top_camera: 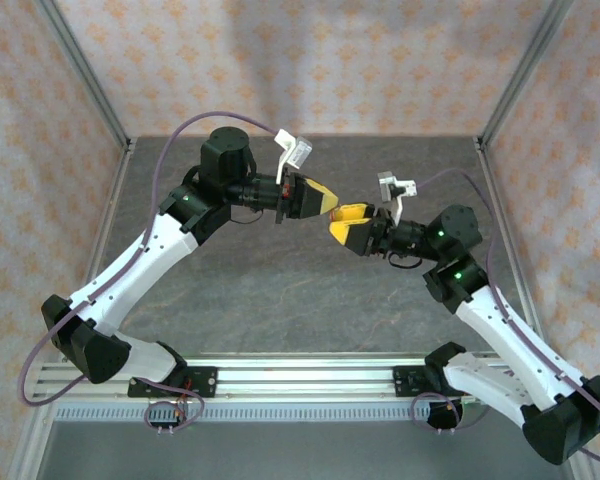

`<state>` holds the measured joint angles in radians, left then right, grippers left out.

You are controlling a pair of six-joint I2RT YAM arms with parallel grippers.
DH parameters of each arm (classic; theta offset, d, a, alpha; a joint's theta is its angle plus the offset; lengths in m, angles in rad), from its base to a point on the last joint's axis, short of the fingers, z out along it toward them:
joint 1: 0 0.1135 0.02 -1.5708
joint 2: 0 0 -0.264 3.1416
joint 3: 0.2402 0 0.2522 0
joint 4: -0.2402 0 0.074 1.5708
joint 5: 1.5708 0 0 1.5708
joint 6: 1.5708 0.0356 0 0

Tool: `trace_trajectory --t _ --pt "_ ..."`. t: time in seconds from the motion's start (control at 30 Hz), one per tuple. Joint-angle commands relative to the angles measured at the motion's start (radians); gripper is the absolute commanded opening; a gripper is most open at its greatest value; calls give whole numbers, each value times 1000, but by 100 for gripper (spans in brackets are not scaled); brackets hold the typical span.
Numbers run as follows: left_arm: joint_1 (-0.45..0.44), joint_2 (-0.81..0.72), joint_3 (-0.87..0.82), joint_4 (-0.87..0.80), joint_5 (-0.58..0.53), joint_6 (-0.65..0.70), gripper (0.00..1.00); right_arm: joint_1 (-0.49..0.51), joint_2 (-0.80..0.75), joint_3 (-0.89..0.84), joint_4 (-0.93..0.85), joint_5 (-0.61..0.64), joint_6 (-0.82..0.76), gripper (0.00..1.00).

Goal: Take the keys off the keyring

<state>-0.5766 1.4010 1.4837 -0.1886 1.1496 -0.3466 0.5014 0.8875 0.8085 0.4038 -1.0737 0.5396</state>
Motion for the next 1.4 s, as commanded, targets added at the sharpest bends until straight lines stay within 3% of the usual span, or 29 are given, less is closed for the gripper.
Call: trace_trajectory --t 0.0,0.43,0.83,1.37 --pt "-9 -4 12 3 24 20 7 6 -33 5 43 -11 2 51" --pt "-9 -28 -4 23 -4 17 7 7 -41 -28 107 1 67 42" --pt "-9 -62 -55 141 -67 -29 6 11 -12 -77 315 52 226 41" --pt "-11 -104 -99 195 -145 -23 6 57 13 -99 352 135 289 43"
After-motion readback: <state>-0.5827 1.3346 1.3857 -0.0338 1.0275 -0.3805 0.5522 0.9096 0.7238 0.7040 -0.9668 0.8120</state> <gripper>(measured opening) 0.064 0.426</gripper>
